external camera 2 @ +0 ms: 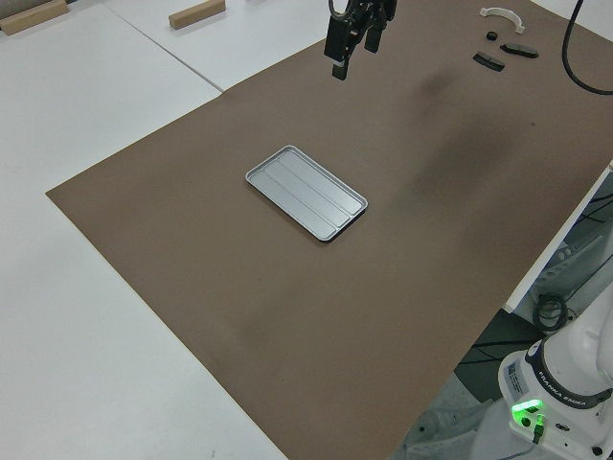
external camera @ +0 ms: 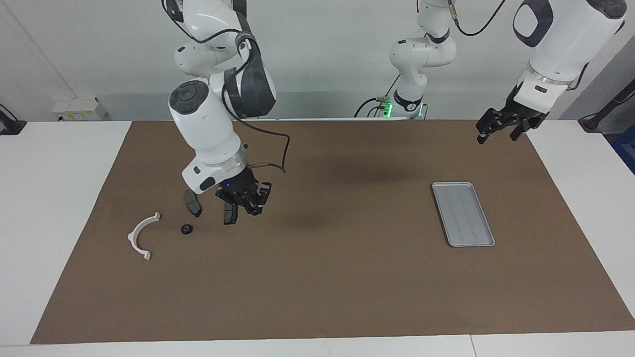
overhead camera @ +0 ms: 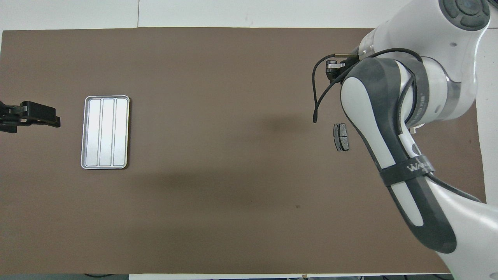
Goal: Place bearing gear from tray to pile
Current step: 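Carry the bearing with the right gripper beside the brake pads and release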
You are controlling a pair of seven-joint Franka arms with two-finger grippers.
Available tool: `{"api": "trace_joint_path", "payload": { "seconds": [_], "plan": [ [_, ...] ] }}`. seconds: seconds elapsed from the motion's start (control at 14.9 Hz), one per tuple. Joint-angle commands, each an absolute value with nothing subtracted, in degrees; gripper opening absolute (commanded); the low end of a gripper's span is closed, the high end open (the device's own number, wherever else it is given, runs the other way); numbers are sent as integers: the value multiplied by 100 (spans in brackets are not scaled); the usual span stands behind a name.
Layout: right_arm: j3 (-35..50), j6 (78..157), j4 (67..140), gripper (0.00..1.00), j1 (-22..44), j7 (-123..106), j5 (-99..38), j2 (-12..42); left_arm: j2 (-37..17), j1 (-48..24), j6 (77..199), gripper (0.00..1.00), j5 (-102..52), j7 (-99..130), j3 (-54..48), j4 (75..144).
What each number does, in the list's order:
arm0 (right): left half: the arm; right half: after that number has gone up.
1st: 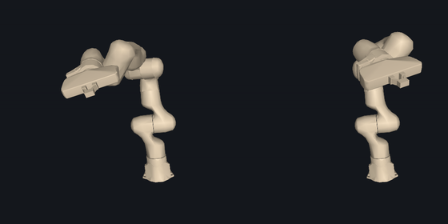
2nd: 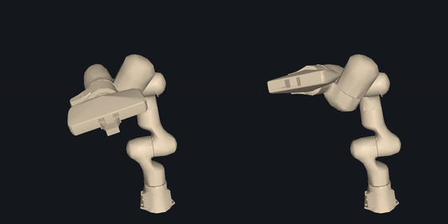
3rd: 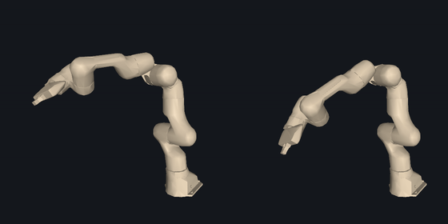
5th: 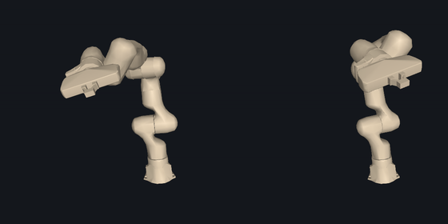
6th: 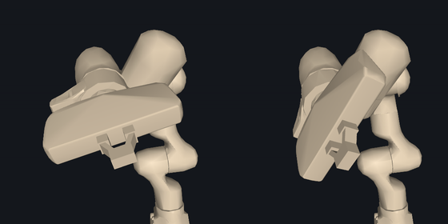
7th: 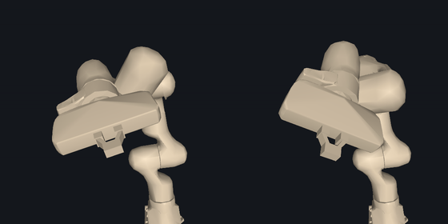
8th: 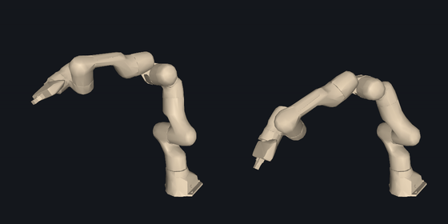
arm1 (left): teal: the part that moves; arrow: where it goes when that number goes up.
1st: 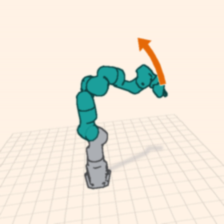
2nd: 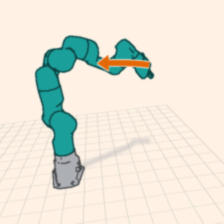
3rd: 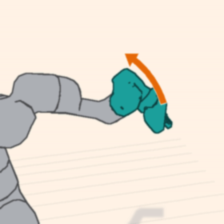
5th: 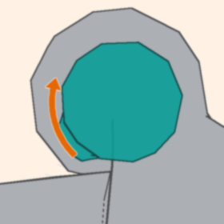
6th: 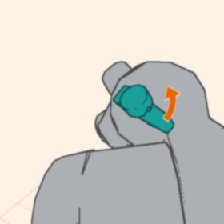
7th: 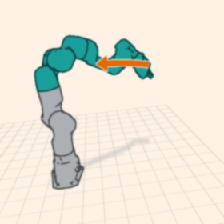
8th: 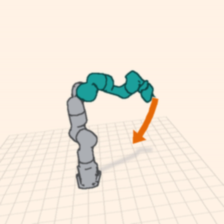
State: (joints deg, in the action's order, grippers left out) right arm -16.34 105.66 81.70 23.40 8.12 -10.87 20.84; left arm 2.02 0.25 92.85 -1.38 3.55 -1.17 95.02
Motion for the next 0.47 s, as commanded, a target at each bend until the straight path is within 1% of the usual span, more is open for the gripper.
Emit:
{"api": "trace_joint_path", "payload": {
  "seconds": [0.0, 0.2, 0.34, 0.4],
  "plan": [
    [-916, 10406, 8349, 0, 1593, 625, -581, 1891, 229, -9, 9237, 100, -211, 360, -97, 9475],
    [-739, 10555, 8945, 0, 1232, 379, -448, 1680, 246, -9, 9237, 100, -211, 360, -97, 9475],
    [-590, 10818, 9445, 0, 1021, 290, -396, 1487, 246, -9, 9237, 100, -211, 360, -97, 9475],
    [-389, 11089, 9761, 0, 846, 290, -291, 1372, 246, -9, 9237, 100, -211, 360, -97, 9475]
  ]
}}
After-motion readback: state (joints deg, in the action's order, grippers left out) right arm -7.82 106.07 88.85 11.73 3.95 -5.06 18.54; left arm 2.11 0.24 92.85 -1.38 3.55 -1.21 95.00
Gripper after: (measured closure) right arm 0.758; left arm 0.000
